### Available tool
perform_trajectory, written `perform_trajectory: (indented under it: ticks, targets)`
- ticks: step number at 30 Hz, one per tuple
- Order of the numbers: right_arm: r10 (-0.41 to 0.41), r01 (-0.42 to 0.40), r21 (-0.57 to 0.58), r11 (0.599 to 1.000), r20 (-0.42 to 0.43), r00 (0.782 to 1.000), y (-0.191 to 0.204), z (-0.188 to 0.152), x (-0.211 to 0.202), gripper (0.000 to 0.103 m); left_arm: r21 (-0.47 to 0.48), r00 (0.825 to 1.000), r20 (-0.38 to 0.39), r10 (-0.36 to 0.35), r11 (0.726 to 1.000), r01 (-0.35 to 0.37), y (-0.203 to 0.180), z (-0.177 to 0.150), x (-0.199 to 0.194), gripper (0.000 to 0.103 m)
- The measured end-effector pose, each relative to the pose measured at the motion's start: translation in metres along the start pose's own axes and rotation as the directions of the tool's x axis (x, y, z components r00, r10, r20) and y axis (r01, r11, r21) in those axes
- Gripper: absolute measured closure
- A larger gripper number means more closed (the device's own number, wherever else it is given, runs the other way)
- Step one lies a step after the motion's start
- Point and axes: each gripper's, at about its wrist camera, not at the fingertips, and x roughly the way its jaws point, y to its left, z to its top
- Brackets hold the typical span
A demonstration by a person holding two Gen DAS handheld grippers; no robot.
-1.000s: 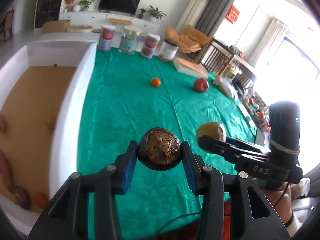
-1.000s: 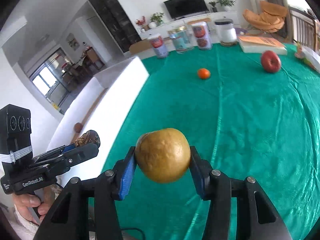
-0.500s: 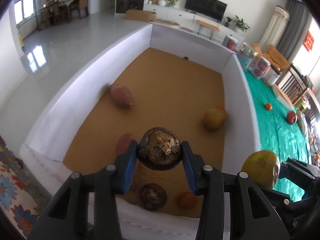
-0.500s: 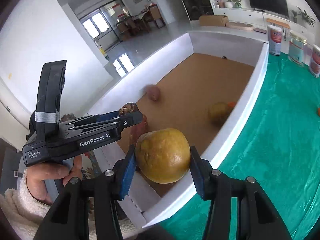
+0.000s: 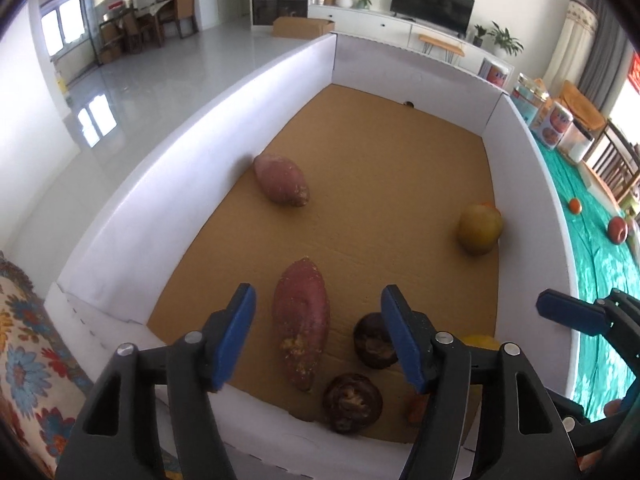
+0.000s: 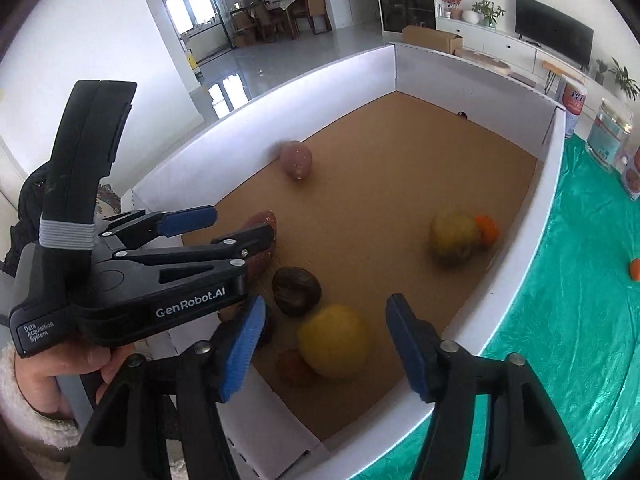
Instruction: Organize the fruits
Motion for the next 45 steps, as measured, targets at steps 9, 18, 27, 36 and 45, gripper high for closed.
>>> perform_trajectory:
  ticks: [9,18,27,36,45]
  targets:
    - [-0.11,0.084,0.163,0.983,0.156,0.982,-0.091,-0.053,-0.075,0.007,0.038,0.982,0.152,-0.114,0.993,0.11,-0.047,0.005,-0.048,0.014]
    - [-0.37,0.331,0.416,0.847,0.016,0.929,-0.228,-0.181,-0.109,0.004,0.315,0.909,0.021,-0.416,0.866,0.389,-0.211,-0.035,-0.065,0.008]
    - [-0.571,0.494,0.616,0.614,-0.086,0.816,-0.313,-0.236,-0.141,0.004,0.499,0.905,-0.065,-0.421,0.771,0.395,-0.33,-0.064,-0.009,0.008]
    - [-0.625,0.551,0.669,0.499,-0.163,0.764,-0.34,-0.253,-0.138,0.004,0.51,0.949,-0.069,-0.309,0.806,0.3,-0.34,-0.069,0.066,0.008]
    - [-0.627,0.561,0.672,0.483,-0.181,0.757,-0.341,-0.256,-0.135,0.0,0.501,0.956,-0.061,-0.288,0.819,0.279,-0.339,-0.067,0.07,0.0]
